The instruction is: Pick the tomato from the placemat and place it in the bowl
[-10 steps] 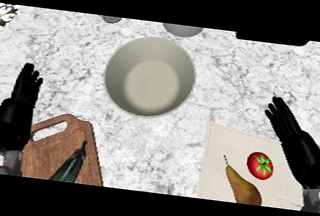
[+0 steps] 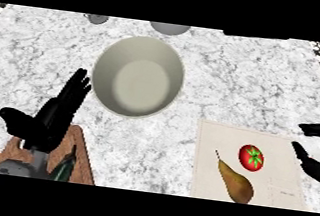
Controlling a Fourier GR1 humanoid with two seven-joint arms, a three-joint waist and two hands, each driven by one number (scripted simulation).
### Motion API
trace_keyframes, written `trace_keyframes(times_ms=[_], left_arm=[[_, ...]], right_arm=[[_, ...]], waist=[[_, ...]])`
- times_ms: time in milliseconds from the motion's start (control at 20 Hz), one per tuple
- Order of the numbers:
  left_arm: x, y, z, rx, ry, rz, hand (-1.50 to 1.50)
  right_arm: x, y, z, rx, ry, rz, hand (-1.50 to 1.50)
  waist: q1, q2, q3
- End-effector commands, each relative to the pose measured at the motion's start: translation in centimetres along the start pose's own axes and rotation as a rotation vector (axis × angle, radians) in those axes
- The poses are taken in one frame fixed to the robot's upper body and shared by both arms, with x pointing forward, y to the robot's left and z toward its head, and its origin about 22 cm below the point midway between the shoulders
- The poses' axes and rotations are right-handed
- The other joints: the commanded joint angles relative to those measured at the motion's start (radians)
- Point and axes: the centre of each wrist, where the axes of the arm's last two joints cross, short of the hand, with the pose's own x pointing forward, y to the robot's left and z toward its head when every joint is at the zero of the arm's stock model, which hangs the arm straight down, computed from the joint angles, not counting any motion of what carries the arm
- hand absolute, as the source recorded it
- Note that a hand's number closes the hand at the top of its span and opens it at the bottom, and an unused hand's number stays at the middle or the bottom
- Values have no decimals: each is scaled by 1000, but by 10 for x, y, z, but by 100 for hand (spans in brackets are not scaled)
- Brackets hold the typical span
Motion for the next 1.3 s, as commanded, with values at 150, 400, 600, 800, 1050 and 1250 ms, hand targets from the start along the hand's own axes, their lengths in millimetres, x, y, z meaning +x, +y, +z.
trace_keyframes(times_ms=[150, 400, 600, 800, 1050, 1250], left_arm=[[2, -29, -12, -172, 28, 58, 0], [1, -13, -9, -156, 50, 58, 0], [3, -23, -6, -184, 56, 72, 0], [2, -27, -17, -188, 48, 49, 0], [16, -27, -21, -195, 33, 59, 0], [-3, -38, -16, -198, 27, 49, 0]], right_arm=[[11, 27, 53, 94, -230, 118, -150], [39, -4, 56, 158, -124, 532, -150], [67, 1, 60, 137, 27, 682, -150], [110, 9, 52, 197, 182, 761, -150], [144, 38, 52, 280, 346, 772, -150], [139, 59, 37, 321, 436, 779, -150]], waist=[[29, 3, 2], [35, 3, -4], [48, 3, -3], [64, 10, -2], [89, 12, -1], [79, 10, 1]])
